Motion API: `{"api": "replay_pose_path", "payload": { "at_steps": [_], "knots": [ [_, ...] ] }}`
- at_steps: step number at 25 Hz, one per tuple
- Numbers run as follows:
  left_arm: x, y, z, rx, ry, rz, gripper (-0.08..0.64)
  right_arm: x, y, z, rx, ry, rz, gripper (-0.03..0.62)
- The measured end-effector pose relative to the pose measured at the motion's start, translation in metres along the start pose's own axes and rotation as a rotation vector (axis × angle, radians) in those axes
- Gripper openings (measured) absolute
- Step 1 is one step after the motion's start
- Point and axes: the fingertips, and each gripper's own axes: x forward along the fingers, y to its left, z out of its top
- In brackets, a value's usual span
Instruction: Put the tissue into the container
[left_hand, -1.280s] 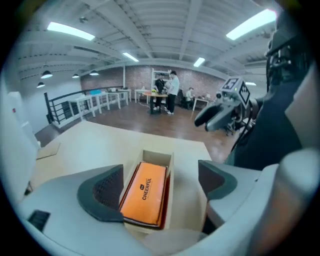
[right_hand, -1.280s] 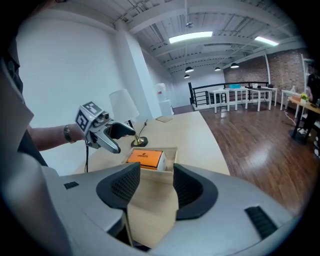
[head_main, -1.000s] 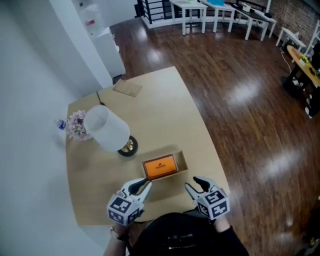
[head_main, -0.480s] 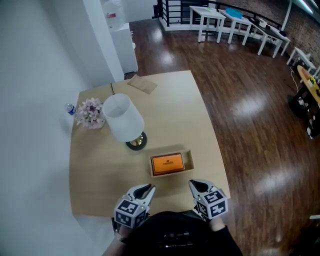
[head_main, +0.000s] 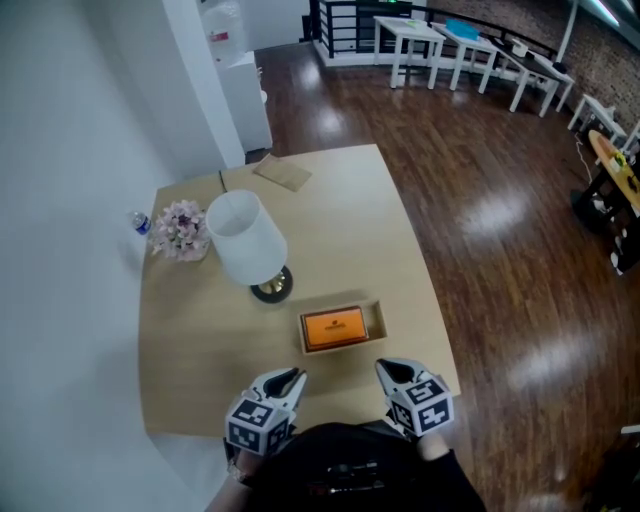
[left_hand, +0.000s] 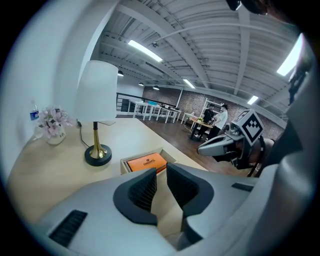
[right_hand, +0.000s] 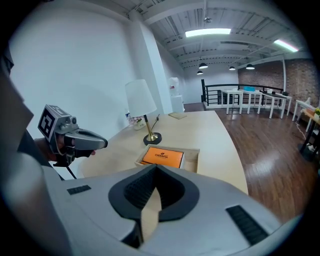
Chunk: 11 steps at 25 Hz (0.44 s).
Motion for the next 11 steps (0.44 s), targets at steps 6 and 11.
{"api": "replay_pose_path", "payload": {
  "at_steps": [6, 11],
  "knots": [
    [-0.0004, 0.0010, 0.0010, 0.011, -0.003, 0.006, 0.064, -0.0007, -0.0005, -0.0029, 0.007, 0.002, -0.003, 0.003],
    [0.0016, -0.0003, -0.0061, 0.004, 0.015, 0.005, 0.064, -0.0026, -0.0028, -0.0063, 0.007, 0.007, -0.003, 0.003]
  ]
}}
